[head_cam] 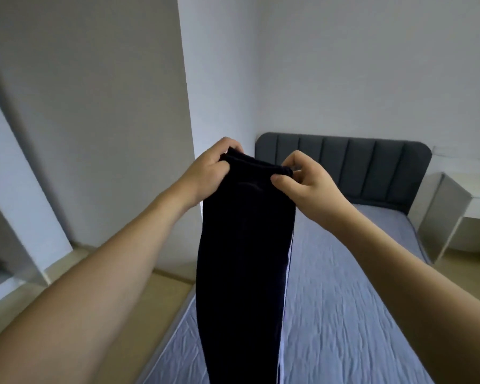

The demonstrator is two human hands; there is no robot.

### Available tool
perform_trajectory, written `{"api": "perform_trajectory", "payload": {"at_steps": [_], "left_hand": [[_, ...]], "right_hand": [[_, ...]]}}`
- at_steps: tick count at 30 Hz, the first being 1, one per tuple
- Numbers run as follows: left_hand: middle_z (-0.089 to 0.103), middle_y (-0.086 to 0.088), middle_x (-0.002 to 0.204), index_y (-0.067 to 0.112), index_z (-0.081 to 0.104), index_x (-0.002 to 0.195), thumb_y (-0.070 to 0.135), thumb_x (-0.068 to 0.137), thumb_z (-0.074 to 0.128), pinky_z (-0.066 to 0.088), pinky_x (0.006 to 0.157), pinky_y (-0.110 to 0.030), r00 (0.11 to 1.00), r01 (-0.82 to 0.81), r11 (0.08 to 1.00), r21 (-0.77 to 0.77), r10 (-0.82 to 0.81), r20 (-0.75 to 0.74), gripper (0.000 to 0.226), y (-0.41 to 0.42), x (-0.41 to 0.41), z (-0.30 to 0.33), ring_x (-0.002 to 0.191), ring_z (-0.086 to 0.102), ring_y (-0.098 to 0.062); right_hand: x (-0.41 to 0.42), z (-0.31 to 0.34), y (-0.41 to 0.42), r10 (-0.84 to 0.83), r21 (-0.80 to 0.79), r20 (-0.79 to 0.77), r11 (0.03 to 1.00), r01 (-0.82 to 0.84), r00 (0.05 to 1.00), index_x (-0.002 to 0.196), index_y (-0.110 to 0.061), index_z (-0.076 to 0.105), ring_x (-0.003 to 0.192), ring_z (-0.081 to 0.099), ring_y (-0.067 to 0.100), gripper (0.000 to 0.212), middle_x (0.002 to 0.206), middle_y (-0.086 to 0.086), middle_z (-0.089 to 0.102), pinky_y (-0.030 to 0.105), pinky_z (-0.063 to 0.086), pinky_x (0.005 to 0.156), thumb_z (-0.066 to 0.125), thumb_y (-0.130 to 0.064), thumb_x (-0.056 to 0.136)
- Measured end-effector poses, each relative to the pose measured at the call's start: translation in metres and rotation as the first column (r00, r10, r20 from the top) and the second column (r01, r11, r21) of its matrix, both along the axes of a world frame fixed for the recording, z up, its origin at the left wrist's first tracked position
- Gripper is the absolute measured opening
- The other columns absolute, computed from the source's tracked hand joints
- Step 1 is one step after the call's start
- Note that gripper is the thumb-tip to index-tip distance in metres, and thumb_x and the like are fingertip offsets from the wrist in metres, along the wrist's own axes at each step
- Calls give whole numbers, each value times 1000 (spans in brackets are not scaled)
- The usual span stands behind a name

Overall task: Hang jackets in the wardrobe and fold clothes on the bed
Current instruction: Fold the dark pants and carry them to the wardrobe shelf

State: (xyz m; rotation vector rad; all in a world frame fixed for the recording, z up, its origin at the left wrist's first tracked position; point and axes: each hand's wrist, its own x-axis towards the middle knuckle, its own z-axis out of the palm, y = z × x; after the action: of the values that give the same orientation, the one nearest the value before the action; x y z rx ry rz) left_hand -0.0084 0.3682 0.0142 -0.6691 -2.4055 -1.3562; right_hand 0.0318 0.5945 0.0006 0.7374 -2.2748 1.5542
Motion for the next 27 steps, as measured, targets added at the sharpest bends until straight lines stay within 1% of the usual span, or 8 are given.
{"api": "perform_trajectory", "payload": {"at_steps": [4,8,12,14,19,21,24,27], "left_hand": [[47,15,58,19,58,86,9,69,37,35,47,-13,994,86,995,-42,-82,74,29,47,-25,14,52,42,-5],[53,18,61,28,59,88,9,66,36,39,51,-16,968,182,963,-200,-139,211,38,125,-68,-15,54,47,-2],[63,15,97,50,54,107,6,75,33,50,75,-32,915,301,853,-427,-131,382,59,225,-123,-82,88,60,-12],[59,3,117,60,38,124,6,79,32,50,90,-43,892,350,772,-530,-104,439,70,280,-150,-135,103,58,-24],[60,-5,114,45,20,145,1,77,35,37,92,-40,936,309,689,-656,-97,338,81,438,-199,-349,111,46,-34],[54,-5,134,33,21,150,1,81,40,37,99,-42,966,244,706,-664,-115,233,78,496,-206,-466,120,48,-34],[31,-5,155,31,11,154,20,94,42,27,112,-48,951,241,690,-683,-29,307,68,549,-195,-665,138,34,-32],[-5,3,164,41,-2,154,53,99,29,-8,115,-61,831,455,538,-709,31,556,64,553,-158,-851,150,-5,-27]], "right_hand": [[-6,-9,37,-38,-89,70,995,44,997,85,-19,52,52,48,13,14,61,4,56,25,38,47,60,-31,88],[-15,-59,97,-118,-209,237,963,169,964,93,-21,52,65,68,19,11,75,4,69,31,51,50,60,-29,93],[-31,-134,163,-266,-232,399,897,377,878,97,-30,47,76,70,22,12,89,5,69,34,56,52,56,-38,94],[-49,-188,201,-380,-193,440,845,499,814,98,-34,45,81,68,24,13,94,6,66,41,57,60,53,-43,94],[-104,-392,321,-593,-96,552,654,751,586,116,-39,38,61,61,6,24,80,-10,62,34,51,56,44,-49,95],[-120,-495,376,-648,-54,615,533,844,449,129,-37,34,61,57,9,34,87,-6,61,32,47,55,42,-47,97],[-125,-663,452,-669,142,728,361,921,150,149,-27,19,86,60,28,53,115,5,55,39,47,72,39,-37,101],[-119,-814,488,-574,330,799,165,929,-182,152,-7,12,134,36,38,68,149,20,31,46,29,110,47,-34,100]]}}
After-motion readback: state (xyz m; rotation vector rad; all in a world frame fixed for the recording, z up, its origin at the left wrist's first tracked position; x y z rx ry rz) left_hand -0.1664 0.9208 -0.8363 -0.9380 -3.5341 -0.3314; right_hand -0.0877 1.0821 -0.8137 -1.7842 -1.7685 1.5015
